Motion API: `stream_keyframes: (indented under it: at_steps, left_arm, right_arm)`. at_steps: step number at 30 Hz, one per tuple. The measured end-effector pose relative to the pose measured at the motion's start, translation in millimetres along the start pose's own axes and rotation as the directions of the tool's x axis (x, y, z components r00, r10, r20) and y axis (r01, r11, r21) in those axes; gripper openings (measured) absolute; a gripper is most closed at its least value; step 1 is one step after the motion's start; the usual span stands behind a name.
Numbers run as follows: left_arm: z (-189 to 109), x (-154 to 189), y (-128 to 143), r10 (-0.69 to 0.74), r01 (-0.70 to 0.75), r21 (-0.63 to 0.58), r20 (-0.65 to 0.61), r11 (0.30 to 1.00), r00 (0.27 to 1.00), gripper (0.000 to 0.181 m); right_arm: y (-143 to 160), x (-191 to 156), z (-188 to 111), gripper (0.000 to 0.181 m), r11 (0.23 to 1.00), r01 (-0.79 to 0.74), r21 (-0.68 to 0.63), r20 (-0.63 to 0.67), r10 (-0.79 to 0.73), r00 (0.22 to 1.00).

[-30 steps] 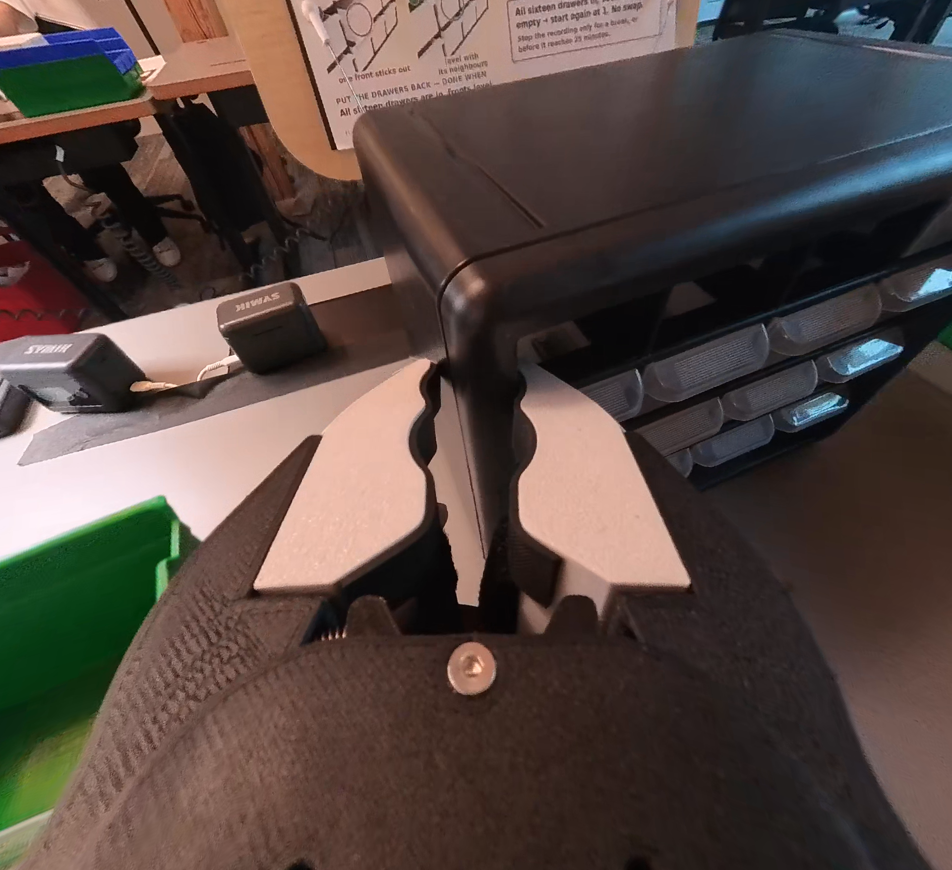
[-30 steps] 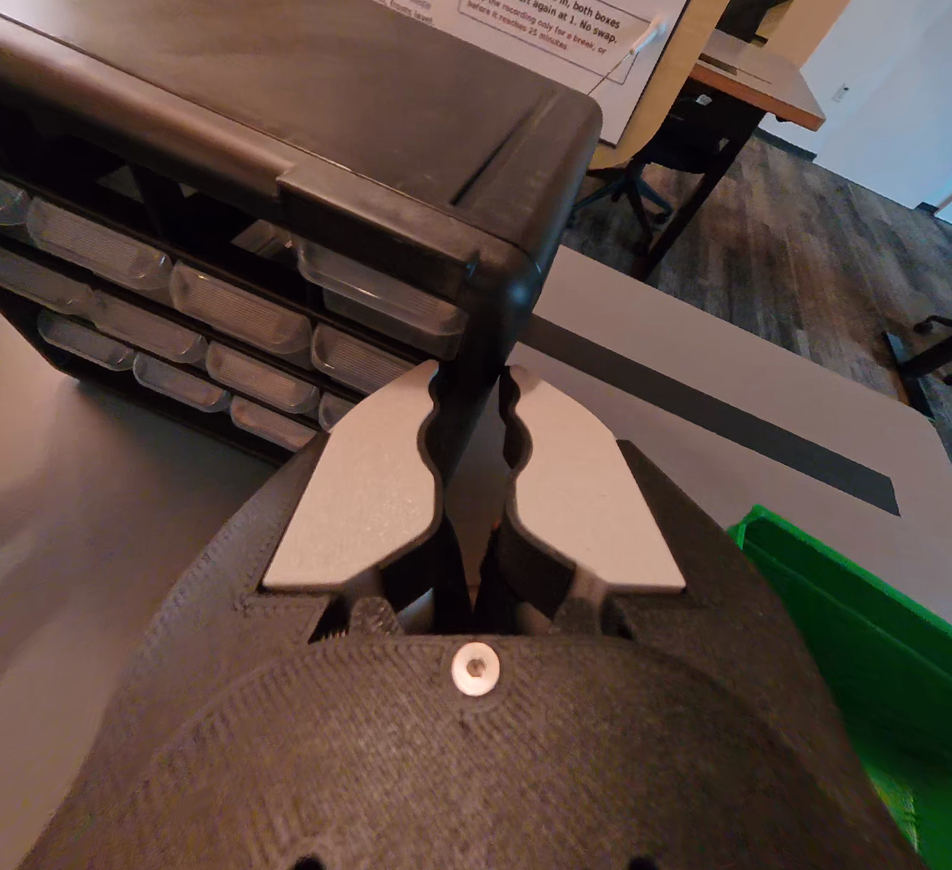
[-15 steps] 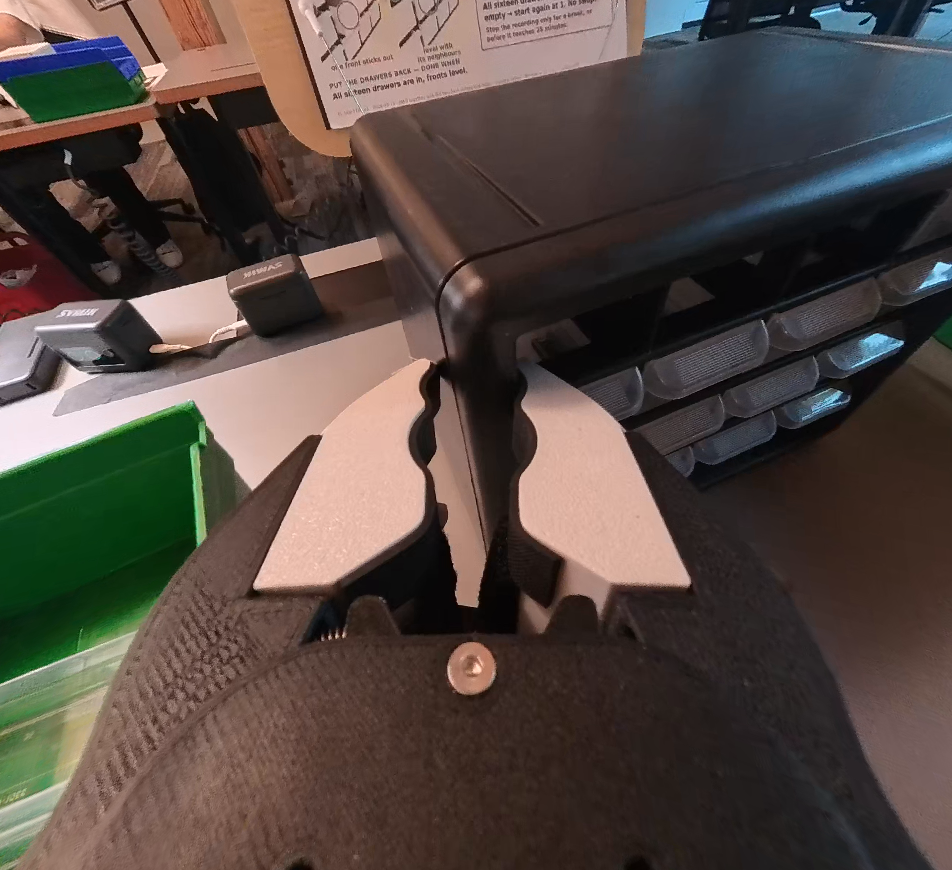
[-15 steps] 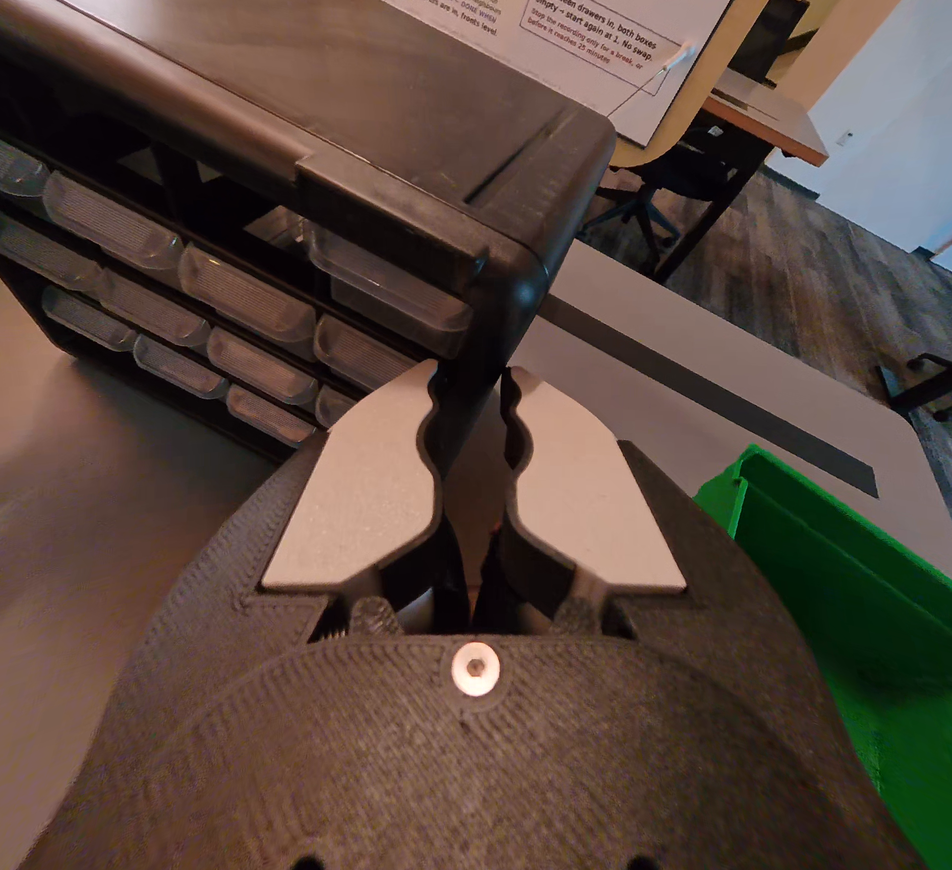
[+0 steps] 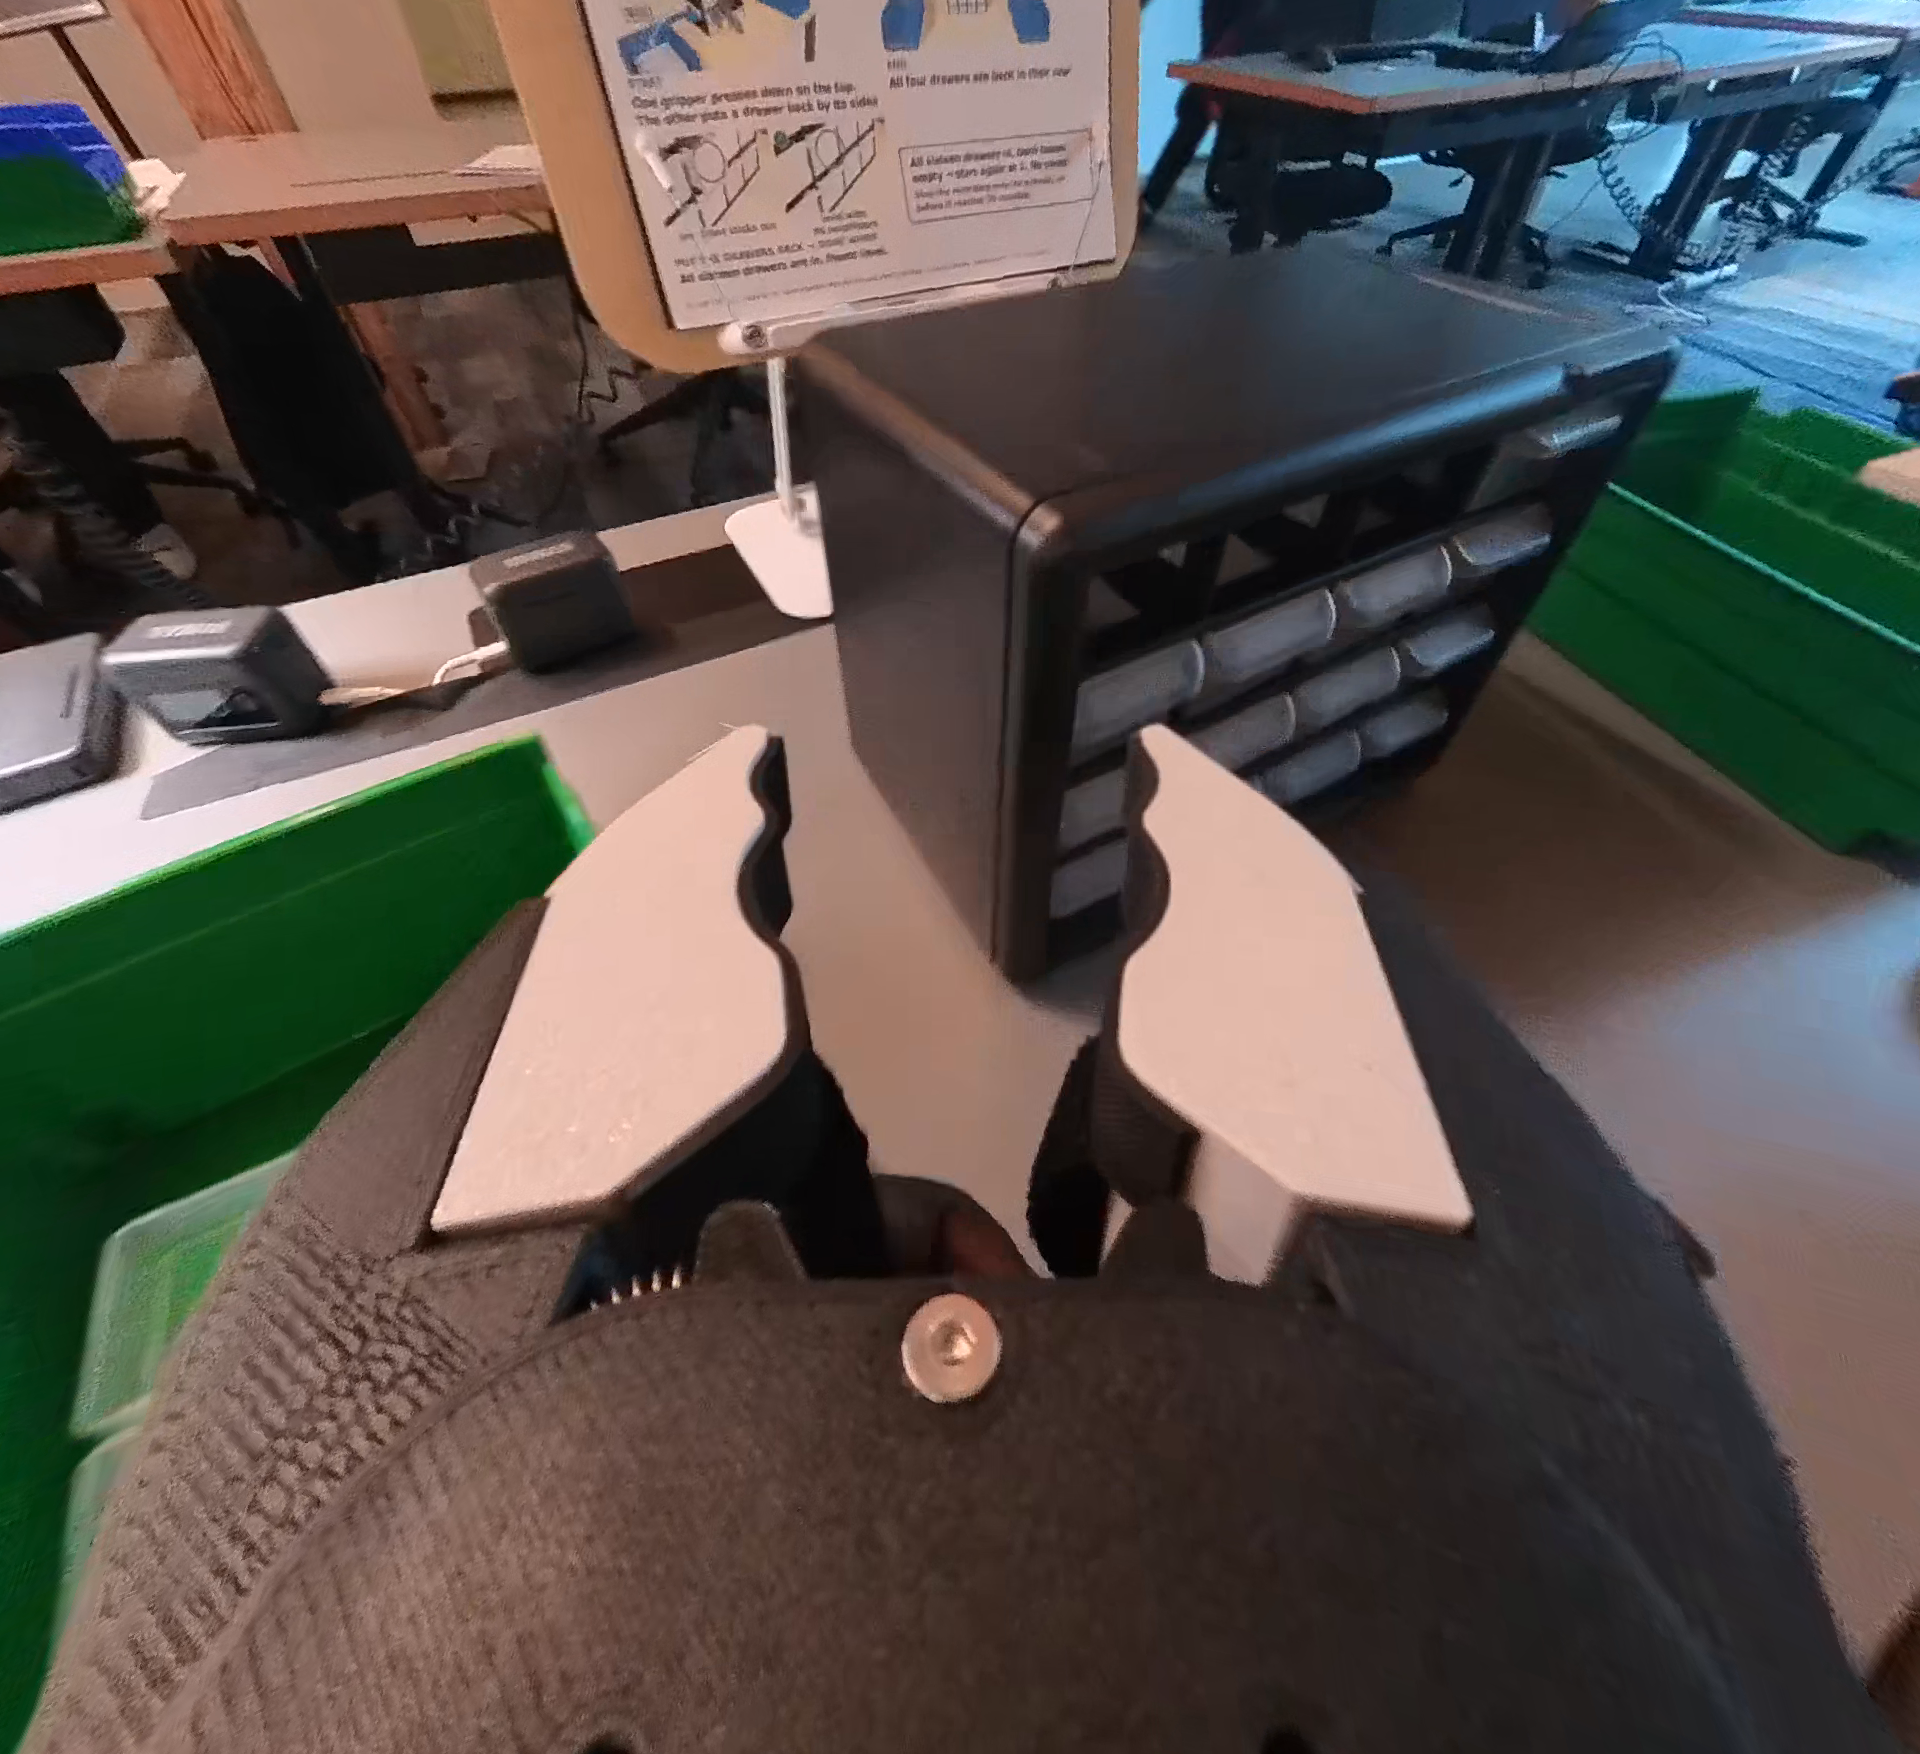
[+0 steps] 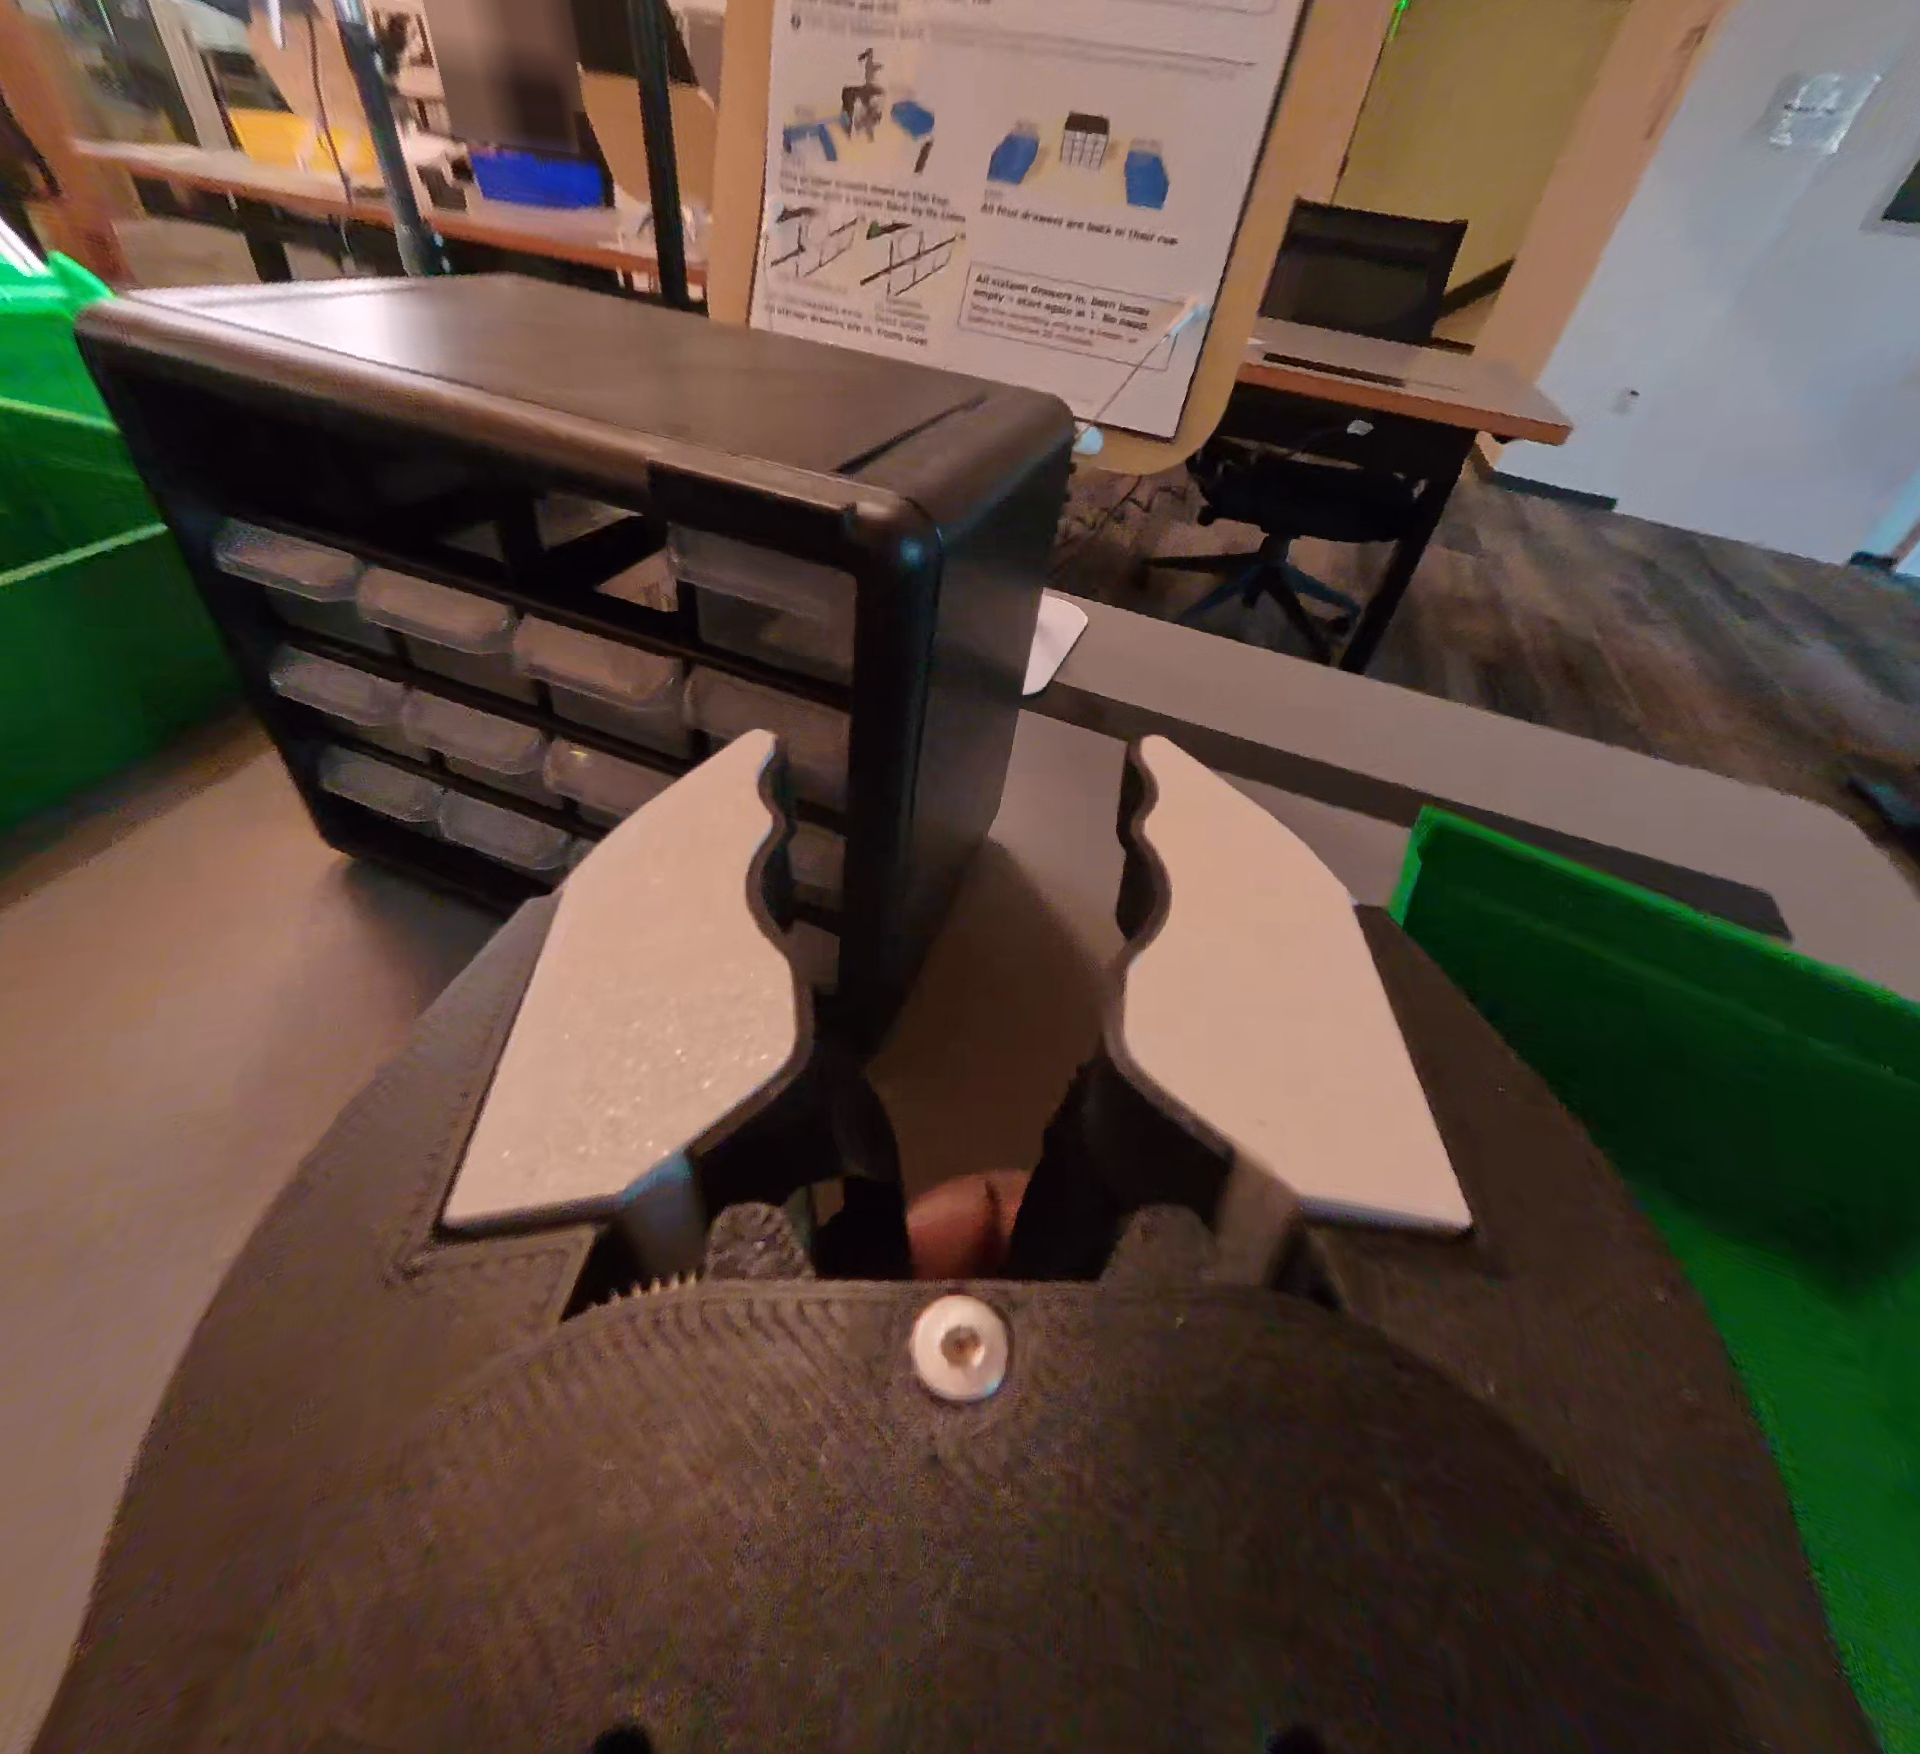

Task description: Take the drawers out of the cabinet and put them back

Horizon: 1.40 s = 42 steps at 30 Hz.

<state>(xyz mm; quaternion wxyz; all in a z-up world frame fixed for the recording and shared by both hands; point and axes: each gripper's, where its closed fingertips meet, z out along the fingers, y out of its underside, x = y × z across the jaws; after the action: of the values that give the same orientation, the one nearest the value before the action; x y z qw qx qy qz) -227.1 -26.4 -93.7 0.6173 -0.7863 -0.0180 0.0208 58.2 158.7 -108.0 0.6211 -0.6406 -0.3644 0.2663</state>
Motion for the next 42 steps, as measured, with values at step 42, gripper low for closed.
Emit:
stream_keyframes:
  at_steps: [42]
  left_arm:
    - [-9, -242, 135, 0.103, 0.180, -0.704, 0.339, 0.687, 0.935, 0.001]
  right_arm:
    - [30, 15, -81, 0.068, 1.000, -0.018, -0.022, -0.010, 0.018, 1.000]
